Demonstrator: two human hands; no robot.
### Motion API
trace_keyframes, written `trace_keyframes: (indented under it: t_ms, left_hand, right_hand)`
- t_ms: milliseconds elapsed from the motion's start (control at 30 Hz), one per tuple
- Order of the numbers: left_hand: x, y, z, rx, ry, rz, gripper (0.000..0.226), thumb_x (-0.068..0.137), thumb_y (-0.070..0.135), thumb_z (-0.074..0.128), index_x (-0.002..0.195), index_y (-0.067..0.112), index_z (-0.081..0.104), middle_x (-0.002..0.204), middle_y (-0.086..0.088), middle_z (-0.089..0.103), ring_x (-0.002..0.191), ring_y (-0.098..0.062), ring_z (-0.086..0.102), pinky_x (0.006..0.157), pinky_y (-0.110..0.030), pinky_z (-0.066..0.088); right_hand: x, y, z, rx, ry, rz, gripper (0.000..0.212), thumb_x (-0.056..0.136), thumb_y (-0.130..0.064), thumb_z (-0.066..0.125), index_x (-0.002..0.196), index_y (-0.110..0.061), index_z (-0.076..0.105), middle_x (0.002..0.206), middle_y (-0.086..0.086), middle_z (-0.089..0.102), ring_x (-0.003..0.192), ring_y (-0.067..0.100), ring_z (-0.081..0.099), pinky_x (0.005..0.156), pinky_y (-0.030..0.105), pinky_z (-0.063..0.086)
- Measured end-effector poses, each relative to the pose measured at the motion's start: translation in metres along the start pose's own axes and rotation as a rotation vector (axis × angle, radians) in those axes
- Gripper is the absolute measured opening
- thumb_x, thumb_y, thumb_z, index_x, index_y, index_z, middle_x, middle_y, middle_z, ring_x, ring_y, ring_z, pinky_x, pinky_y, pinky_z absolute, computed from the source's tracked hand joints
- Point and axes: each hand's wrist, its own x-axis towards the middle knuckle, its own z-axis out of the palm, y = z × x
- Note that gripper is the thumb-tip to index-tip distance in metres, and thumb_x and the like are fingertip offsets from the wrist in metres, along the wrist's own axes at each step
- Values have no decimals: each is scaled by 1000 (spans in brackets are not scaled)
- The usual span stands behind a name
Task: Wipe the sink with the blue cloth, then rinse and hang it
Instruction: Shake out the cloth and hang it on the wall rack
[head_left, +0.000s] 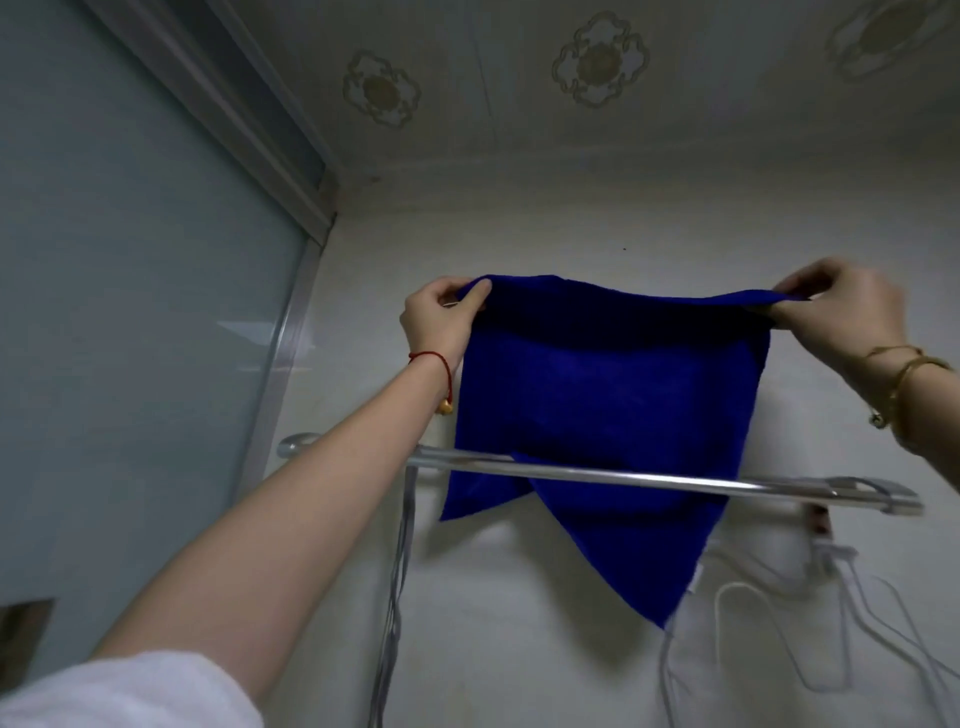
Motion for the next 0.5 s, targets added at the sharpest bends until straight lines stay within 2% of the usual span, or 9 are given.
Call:
trace_keyframes:
  t_ms: [167,333,500]
  left_hand:
    - [-33,27,-14,21,17,-9,8,80,29,80,82,28,72,84,1,75,85,-19,72,86,-42,59]
    - [-60,66,-17,-27,44,15,10,82,25,79,82,28,70,86,3,74,84,-14,73,84,-37,60]
    - [-70,99,-12,-13,53,28,9,82,28,79,85,28,70,91,2,75,89,-15,72,85,-38,60]
  right_hand:
    - [-22,-4,-32,58,-31,45,24,80,-21,75,98,-12,63,95,7,60,90,22,55,78,36,49]
    - [-29,-11,-62,120,50,95,31,79,-23,76,103,-9,64,96,7,61,88,19,56,73,30,46]
    - [-22,-16,-85,87,49,120,28,78,-23,76,100,-10,65,100,12,66,93,26,62,83,42,55]
